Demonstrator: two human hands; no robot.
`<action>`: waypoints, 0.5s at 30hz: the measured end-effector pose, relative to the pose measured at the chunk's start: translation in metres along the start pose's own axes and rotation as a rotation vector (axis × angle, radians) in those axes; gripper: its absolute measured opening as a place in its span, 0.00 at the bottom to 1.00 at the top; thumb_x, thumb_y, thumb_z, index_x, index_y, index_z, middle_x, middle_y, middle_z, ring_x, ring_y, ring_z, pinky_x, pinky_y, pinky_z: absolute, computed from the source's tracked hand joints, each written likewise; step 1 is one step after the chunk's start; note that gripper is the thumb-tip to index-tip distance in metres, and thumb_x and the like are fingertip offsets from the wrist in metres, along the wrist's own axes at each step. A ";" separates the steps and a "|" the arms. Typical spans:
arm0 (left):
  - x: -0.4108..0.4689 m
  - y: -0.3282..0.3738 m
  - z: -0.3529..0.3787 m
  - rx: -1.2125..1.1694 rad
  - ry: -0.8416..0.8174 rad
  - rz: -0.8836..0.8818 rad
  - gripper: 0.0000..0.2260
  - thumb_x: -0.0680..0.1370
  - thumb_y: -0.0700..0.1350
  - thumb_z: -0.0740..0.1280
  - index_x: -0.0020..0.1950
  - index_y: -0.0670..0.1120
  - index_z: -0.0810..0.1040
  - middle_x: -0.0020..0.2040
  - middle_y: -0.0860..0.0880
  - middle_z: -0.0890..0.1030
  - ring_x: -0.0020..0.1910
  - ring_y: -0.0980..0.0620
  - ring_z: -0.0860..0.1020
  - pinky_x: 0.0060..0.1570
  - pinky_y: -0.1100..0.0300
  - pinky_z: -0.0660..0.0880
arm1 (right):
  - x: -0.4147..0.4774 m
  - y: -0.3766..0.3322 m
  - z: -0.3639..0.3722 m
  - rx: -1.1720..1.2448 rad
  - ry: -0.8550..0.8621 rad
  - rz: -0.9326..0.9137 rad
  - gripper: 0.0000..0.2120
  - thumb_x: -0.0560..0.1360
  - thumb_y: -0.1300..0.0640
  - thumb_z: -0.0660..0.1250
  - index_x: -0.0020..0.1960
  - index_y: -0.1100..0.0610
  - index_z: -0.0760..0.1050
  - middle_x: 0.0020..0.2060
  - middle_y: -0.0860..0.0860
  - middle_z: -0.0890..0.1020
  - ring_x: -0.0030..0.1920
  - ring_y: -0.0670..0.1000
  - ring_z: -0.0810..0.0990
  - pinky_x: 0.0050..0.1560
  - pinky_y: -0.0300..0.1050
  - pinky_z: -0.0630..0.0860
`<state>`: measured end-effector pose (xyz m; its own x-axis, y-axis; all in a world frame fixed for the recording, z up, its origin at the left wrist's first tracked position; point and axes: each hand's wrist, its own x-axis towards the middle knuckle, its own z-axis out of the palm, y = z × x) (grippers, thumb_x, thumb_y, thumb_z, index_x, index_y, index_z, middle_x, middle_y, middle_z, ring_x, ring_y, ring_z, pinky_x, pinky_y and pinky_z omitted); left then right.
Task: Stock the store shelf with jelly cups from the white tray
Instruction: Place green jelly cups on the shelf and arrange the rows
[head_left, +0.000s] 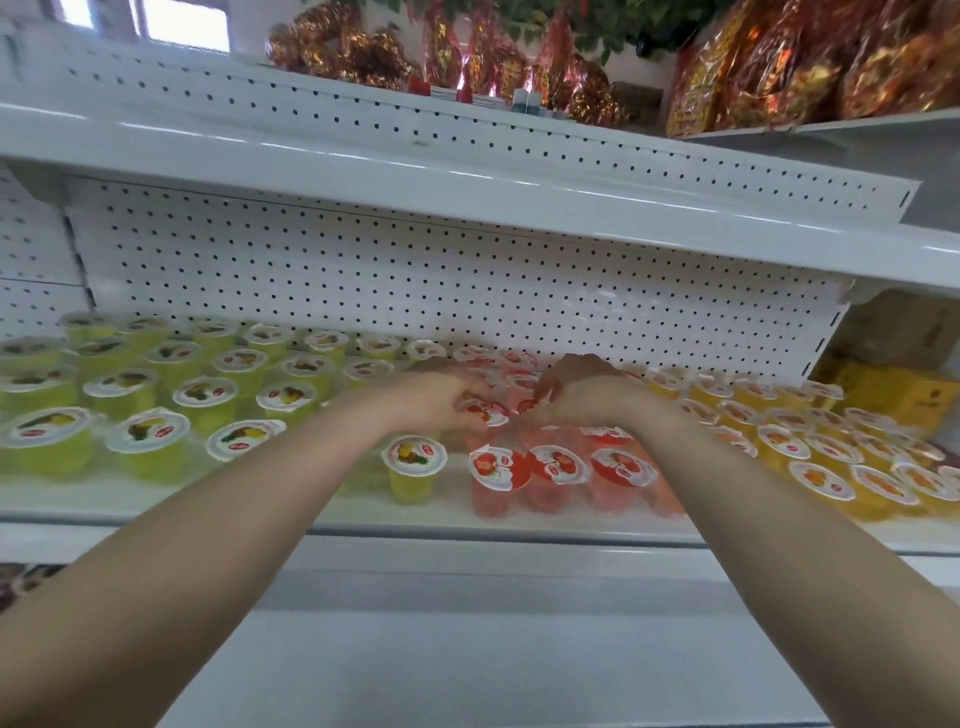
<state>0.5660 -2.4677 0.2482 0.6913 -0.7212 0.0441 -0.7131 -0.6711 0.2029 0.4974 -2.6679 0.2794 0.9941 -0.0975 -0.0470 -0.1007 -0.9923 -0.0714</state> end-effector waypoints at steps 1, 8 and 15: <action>0.000 0.001 0.000 -0.003 0.007 0.003 0.22 0.75 0.63 0.66 0.69 0.63 0.70 0.69 0.55 0.73 0.63 0.52 0.73 0.62 0.51 0.72 | 0.000 0.000 0.000 0.008 0.008 -0.001 0.25 0.69 0.36 0.69 0.54 0.55 0.82 0.51 0.53 0.84 0.50 0.53 0.82 0.53 0.50 0.80; -0.002 0.004 0.005 -0.011 0.042 -0.009 0.21 0.75 0.63 0.65 0.68 0.65 0.70 0.67 0.55 0.75 0.62 0.51 0.74 0.60 0.50 0.74 | -0.007 0.006 0.002 0.049 0.014 -0.028 0.27 0.67 0.34 0.70 0.59 0.50 0.79 0.52 0.48 0.81 0.51 0.51 0.79 0.54 0.49 0.79; -0.022 0.016 -0.012 -0.067 0.213 0.066 0.15 0.75 0.60 0.68 0.60 0.58 0.79 0.61 0.58 0.79 0.59 0.55 0.75 0.53 0.63 0.68 | -0.027 0.021 -0.002 0.183 0.160 -0.085 0.14 0.72 0.41 0.71 0.53 0.47 0.80 0.48 0.45 0.80 0.50 0.48 0.78 0.44 0.42 0.73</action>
<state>0.5402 -2.4604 0.2622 0.6573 -0.7059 0.2640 -0.7534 -0.6055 0.2566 0.4684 -2.6860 0.2814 0.9915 -0.0399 0.1241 -0.0079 -0.9687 -0.2482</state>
